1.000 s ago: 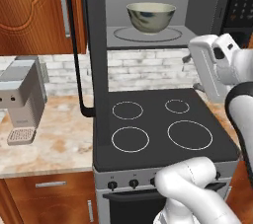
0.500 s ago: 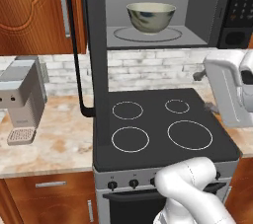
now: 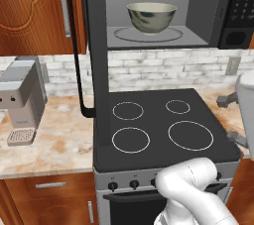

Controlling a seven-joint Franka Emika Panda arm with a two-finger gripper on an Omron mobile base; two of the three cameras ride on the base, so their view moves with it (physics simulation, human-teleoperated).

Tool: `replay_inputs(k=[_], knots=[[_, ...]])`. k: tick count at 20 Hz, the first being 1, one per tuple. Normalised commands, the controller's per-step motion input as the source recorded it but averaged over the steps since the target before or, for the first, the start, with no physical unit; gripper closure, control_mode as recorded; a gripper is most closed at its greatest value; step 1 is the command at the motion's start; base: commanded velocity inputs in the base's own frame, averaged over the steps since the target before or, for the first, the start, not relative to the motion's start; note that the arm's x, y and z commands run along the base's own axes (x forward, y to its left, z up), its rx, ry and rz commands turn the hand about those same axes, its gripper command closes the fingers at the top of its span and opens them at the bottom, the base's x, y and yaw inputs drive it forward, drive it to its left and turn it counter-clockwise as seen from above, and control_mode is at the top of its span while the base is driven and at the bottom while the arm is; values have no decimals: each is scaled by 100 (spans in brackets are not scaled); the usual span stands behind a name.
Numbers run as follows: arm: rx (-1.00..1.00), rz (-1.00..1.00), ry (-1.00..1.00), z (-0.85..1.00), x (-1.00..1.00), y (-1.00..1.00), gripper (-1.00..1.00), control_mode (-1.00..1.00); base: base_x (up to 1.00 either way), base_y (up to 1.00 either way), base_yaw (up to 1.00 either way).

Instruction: Pick the onion from the sink and place it in the bowl. Then pick the bowl and place it in the microwave. Then close the microwave door and press the start button.

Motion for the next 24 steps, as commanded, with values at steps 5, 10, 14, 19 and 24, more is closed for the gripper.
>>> replay_inputs(k=[5, 10, 14, 19, 24], knots=[[-1, 16, 5, -1, -100, 30, -100, -100, 0, 0, 0], [-8, 6, 0, -17, -63, 97, -100, -100, 0, 0, 0], [-8, 0, 0, -17, -5, 100, -100, -100, 0, 0, 0], [-4, -22, 0, -27, 47, 86, -100, -100, 0, 0, 0], [-4, -33, 0, -35, 69, 71, -100, -100, 0, 0, 0]])
